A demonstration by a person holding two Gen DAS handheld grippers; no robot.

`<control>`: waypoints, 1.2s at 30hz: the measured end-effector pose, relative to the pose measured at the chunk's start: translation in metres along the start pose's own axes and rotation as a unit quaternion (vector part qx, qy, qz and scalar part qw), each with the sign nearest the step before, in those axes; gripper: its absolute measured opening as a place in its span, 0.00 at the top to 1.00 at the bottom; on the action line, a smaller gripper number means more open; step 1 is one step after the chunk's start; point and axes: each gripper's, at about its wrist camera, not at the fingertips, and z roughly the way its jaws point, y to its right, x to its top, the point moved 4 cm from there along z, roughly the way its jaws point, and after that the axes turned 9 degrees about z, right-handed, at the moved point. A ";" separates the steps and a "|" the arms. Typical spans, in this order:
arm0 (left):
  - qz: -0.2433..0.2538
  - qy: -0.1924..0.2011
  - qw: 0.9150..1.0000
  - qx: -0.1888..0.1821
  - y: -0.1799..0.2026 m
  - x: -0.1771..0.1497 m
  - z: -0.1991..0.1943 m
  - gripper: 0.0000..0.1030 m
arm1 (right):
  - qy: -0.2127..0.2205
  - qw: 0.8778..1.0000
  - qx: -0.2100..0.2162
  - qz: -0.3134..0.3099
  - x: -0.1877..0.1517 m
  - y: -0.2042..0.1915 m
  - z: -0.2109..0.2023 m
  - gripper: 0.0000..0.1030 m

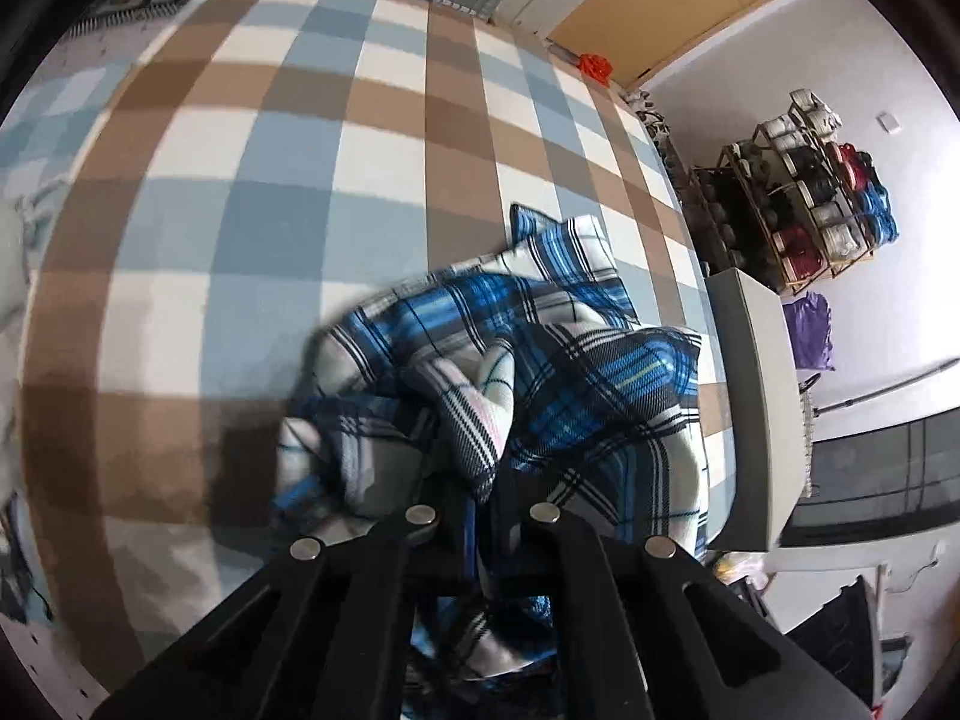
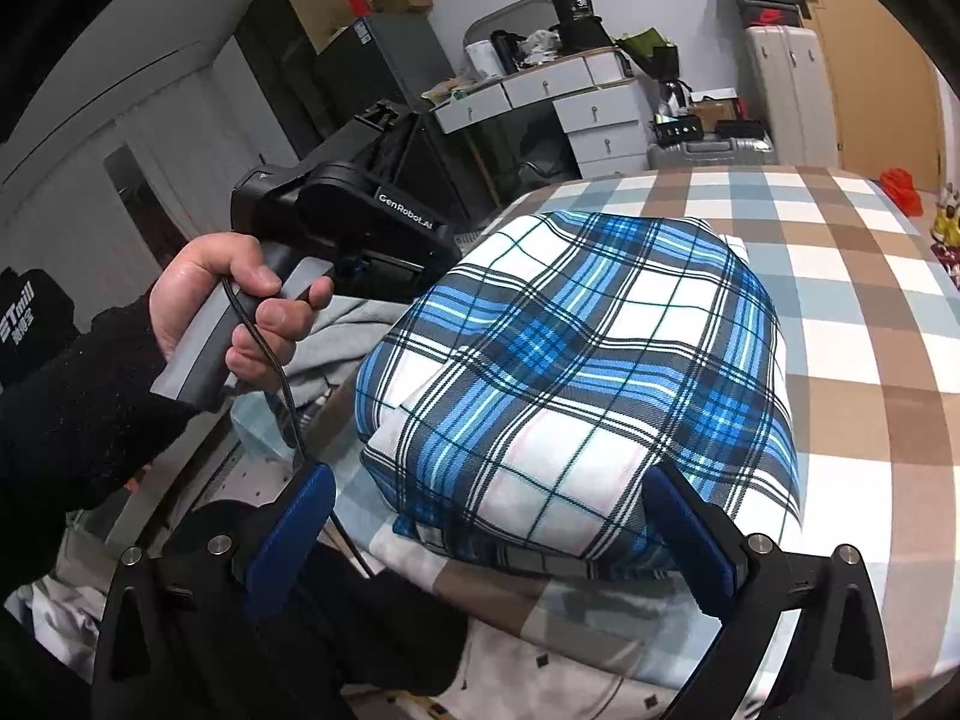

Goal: Fold large clothes

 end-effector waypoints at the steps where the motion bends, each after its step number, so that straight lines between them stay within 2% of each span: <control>1: 0.006 0.011 1.000 0.007 -0.003 0.003 -0.005 1.00 | 0.000 1.000 -0.001 -0.001 0.000 0.000 0.000 0.00; 5: 0.023 0.005 1.000 0.013 -0.015 0.010 -0.006 1.00 | 0.002 1.000 -0.003 -0.005 -0.002 0.000 0.001 0.00; 8: 0.039 -0.002 0.999 0.003 -0.018 0.015 -0.005 1.00 | 0.000 1.000 -0.001 -0.009 -0.003 -0.001 0.003 0.00; 15: 0.119 -0.009 0.993 -0.016 -0.018 0.025 -0.027 1.00 | -0.011 0.999 -0.004 -0.039 -0.005 -0.007 0.012 0.00; 19: 0.126 -0.018 0.992 -0.010 -0.029 0.029 -0.030 1.00 | -0.023 0.998 0.004 -0.053 -0.008 -0.011 0.019 0.00; 21: 0.128 -0.036 0.991 -0.015 -0.032 0.027 -0.026 1.00 | -0.028 0.998 -0.004 -0.062 -0.010 -0.012 0.022 0.00; 24: 0.077 -0.040 0.996 -0.036 -0.040 0.026 -0.031 0.92 | -0.030 0.997 -0.009 -0.067 -0.011 -0.011 0.025 0.00; 26: 0.061 -0.021 0.997 -0.040 -0.043 0.025 -0.040 0.80 | -0.031 0.997 -0.007 -0.063 -0.011 -0.009 0.025 0.00; 29: 0.043 -0.002 0.998 -0.034 -0.040 0.014 -0.055 0.68 | -0.031 0.998 -0.005 -0.056 -0.010 -0.006 0.024 0.00; 31: 0.028 0.001 0.998 -0.059 -0.036 0.007 -0.057 0.52 | -0.031 0.998 -0.003 -0.053 -0.009 -0.006 0.023 0.00; 32: 0.023 0.000 0.997 -0.070 -0.029 0.000 -0.056 0.49 | -0.031 0.998 -0.003 -0.052 -0.008 -0.006 0.023 0.00; 36: 0.027 -0.025 0.997 -0.066 -0.011 -0.020 -0.037 0.48 | -0.031 0.999 0.002 -0.045 -0.007 -0.006 0.022 0.00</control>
